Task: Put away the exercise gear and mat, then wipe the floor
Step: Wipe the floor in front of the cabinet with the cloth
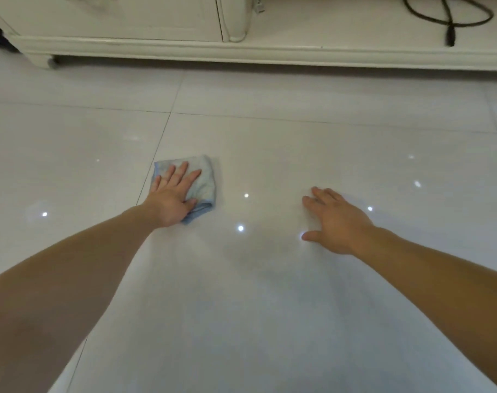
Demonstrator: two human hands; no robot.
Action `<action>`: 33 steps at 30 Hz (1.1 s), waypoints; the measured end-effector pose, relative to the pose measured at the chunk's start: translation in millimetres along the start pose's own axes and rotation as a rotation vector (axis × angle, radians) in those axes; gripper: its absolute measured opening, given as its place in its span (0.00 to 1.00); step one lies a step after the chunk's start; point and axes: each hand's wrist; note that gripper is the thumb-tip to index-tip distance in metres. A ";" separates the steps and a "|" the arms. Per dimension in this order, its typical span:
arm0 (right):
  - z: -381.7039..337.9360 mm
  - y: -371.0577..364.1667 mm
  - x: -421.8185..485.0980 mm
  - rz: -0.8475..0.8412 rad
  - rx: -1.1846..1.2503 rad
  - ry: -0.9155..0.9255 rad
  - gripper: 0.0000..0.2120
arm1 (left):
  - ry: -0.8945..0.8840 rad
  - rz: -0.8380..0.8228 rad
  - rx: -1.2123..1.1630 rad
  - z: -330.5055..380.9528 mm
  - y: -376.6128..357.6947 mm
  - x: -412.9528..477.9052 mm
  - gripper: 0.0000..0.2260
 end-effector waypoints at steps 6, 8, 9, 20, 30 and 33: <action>-11.7 -5.9 -6.2 0.011 0.045 0.083 0.38 | -0.002 0.008 -0.023 -9.9 -17.4 -38.2 0.31; -11.9 -7.3 -11.2 0.003 0.041 0.124 0.39 | -0.018 0.001 -0.020 -6.5 -22.1 -51.0 0.31; -10.3 -7.7 -13.8 0.006 0.031 0.131 0.40 | -0.028 -0.003 -0.010 -3.1 -24.4 -57.4 0.31; 30.4 -11.2 -54.3 -0.007 -0.056 0.043 0.42 | -0.180 -0.042 0.037 84.4 -39.8 -84.6 0.34; 90.2 -15.7 -99.3 0.025 -0.011 -0.074 0.42 | -0.306 -0.070 0.089 200.6 -42.5 -69.3 0.34; 105.1 -21.3 -115.7 0.028 0.013 -0.111 0.40 | -0.346 -0.080 0.112 236.0 -44.7 -65.7 0.33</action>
Point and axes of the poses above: each hand's wrist, its own x-axis towards the middle knuckle, its own y-axis out of the back of the hand, z = x × y, and after that the axes turned 1 degree about -z, right-handed
